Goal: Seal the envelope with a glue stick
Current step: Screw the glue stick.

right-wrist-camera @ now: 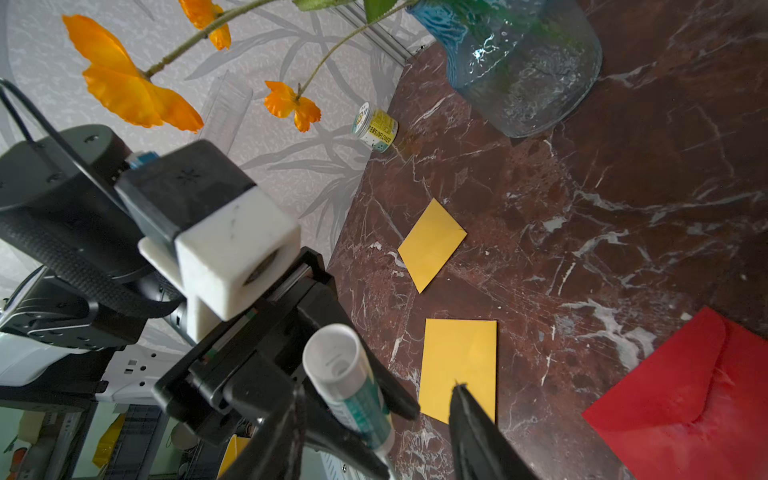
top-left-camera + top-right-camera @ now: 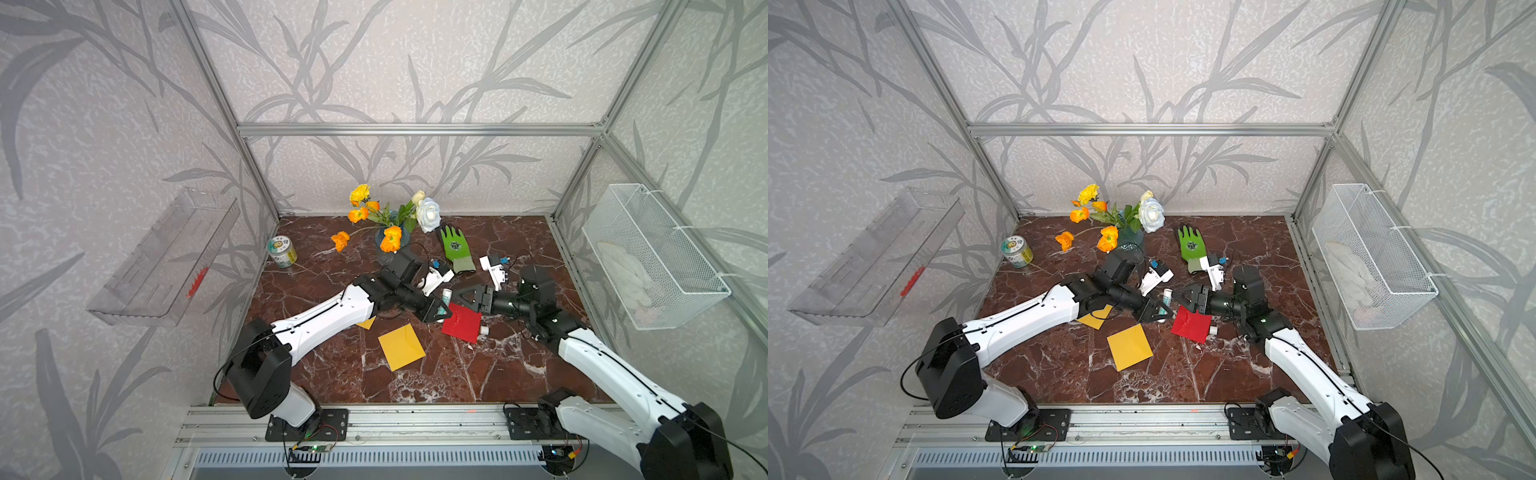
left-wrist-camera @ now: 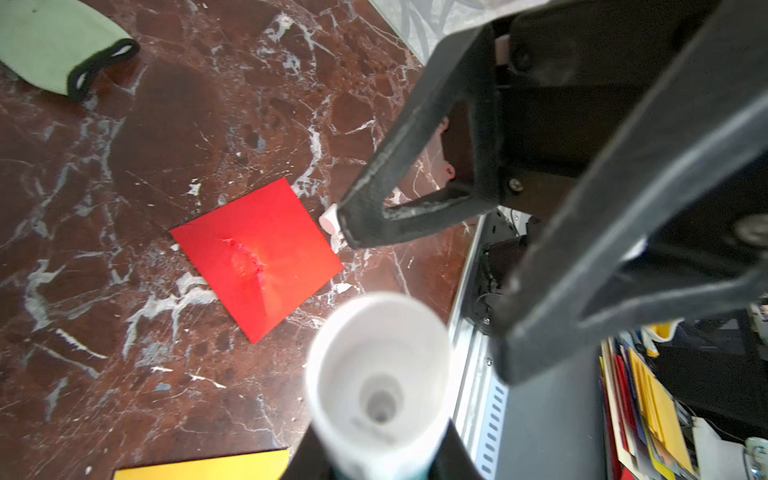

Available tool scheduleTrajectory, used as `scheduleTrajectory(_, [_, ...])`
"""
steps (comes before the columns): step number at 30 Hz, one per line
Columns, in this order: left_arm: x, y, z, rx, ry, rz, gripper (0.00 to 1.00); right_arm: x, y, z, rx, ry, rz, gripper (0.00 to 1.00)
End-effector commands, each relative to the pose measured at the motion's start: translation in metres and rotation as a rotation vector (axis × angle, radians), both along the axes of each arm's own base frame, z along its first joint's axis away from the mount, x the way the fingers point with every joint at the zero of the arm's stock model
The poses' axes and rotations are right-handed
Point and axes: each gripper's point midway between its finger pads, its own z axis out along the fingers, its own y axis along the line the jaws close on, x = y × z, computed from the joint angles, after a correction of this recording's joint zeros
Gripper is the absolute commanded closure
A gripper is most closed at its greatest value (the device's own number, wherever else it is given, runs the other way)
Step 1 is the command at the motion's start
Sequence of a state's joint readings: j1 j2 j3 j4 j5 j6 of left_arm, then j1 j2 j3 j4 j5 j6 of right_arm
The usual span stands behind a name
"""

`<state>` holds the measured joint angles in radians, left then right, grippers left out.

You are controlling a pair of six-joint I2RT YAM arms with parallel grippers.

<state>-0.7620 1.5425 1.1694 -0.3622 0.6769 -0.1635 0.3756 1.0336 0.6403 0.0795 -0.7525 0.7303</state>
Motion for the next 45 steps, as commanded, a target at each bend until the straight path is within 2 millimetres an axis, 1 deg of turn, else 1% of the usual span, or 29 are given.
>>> scheduleTrajectory(1, [0.005, -0.003, -0.002, 0.012, -0.033, -0.009, 0.92, 0.008, 0.002, 0.013, -0.001, -0.042, -0.024, 0.44])
scheduleTrajectory(9, [-0.002, -0.011, 0.0, -0.025, 0.004, -0.047, 0.92, 0.015, 0.016, 0.007, -0.017, -0.044, 0.005, 0.44])
scheduleTrajectory(11, [-0.004, -0.013, 0.002, -0.038, 0.013, -0.056, 0.92, 0.017, 0.02, 0.004, -0.018, -0.039, 0.014, 0.46])
scheduleTrajectory(17, [-0.006, -0.015, -0.001, -0.034, 0.035, -0.066, 0.92, 0.019, 0.031, 0.008, -0.005, -0.041, 0.045, 0.58])
scheduleTrajectory(21, [-0.006, -0.015, -0.003, -0.03, 0.038, -0.062, 0.92, 0.019, 0.033, 0.009, -0.001, -0.04, 0.056, 0.68])
scheduleTrajectory(25, [-0.006, -0.014, -0.001, -0.034, 0.037, -0.058, 0.93, 0.015, 0.035, 0.009, 0.003, -0.038, 0.085, 0.77])
scheduleTrajectory(28, [-0.007, -0.014, 0.006, -0.048, 0.049, -0.065, 0.93, 0.008, 0.036, 0.007, 0.005, -0.039, 0.117, 0.82])
scheduleTrajectory(31, [-0.013, -0.015, 0.021, -0.101, 0.061, -0.089, 0.93, -0.004, 0.037, 0.011, 0.021, -0.069, 0.172, 0.85])
scheduleTrajectory(34, [-0.022, -0.014, 0.039, -0.16, 0.077, -0.133, 0.92, -0.023, 0.039, 0.029, 0.073, -0.141, 0.264, 0.86])
scheduleTrajectory(36, [-0.03, -0.011, 0.05, -0.193, 0.092, -0.173, 0.92, -0.039, 0.039, 0.045, 0.118, -0.203, 0.335, 0.86])
scheduleTrajectory(39, [-0.043, -0.004, 0.068, -0.251, 0.114, -0.232, 0.92, -0.061, 0.036, 0.063, 0.164, -0.283, 0.406, 0.86])
scheduleTrajectory(43, [-0.059, 0.005, 0.091, -0.33, 0.137, -0.304, 0.92, -0.081, 0.032, 0.079, 0.22, -0.349, 0.473, 0.86])
scheduleTrajectory(45, [-0.07, 0.007, 0.102, -0.378, 0.168, -0.359, 0.92, -0.092, 0.032, 0.086, 0.253, -0.369, 0.522, 0.86])
